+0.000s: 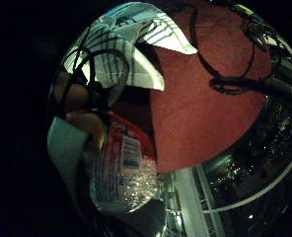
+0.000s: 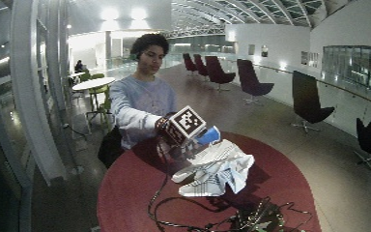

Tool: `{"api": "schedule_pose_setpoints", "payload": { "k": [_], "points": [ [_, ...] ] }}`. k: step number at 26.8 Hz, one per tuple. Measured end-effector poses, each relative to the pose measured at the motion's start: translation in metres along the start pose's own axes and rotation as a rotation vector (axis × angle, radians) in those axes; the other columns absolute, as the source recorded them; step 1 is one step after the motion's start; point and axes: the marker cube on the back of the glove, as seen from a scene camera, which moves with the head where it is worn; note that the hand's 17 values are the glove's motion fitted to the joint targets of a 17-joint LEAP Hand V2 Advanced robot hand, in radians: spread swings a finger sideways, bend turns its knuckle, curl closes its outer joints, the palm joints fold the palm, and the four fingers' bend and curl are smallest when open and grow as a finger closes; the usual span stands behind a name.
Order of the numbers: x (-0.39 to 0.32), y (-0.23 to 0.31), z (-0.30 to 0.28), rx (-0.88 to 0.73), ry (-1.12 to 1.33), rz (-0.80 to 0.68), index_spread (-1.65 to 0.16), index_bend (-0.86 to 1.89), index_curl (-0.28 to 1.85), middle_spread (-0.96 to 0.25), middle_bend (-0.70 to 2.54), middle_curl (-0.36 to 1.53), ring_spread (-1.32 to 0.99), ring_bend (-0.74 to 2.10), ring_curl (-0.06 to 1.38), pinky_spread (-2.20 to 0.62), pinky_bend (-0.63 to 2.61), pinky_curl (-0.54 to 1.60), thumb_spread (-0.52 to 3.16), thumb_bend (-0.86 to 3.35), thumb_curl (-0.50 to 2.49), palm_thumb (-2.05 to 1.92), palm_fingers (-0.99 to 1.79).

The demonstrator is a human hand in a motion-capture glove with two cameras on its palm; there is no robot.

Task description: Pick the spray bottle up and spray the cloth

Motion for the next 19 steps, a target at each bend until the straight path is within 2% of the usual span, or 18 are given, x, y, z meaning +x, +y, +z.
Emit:
{"api": "schedule_pose_setpoints", "payload": {
  "k": [19],
  "points": [
    [-0.0029, -0.0031, 0.0031, 0.011, -0.012, 0.004, -0.25, 0.08, 0.20, -0.07, 0.20, 0.44, -0.06, 0.56, 0.38, 0.00, 0.38, 0.37, 0.71, -0.03, 0.66, 0.96, 1.05]
  ]
}}
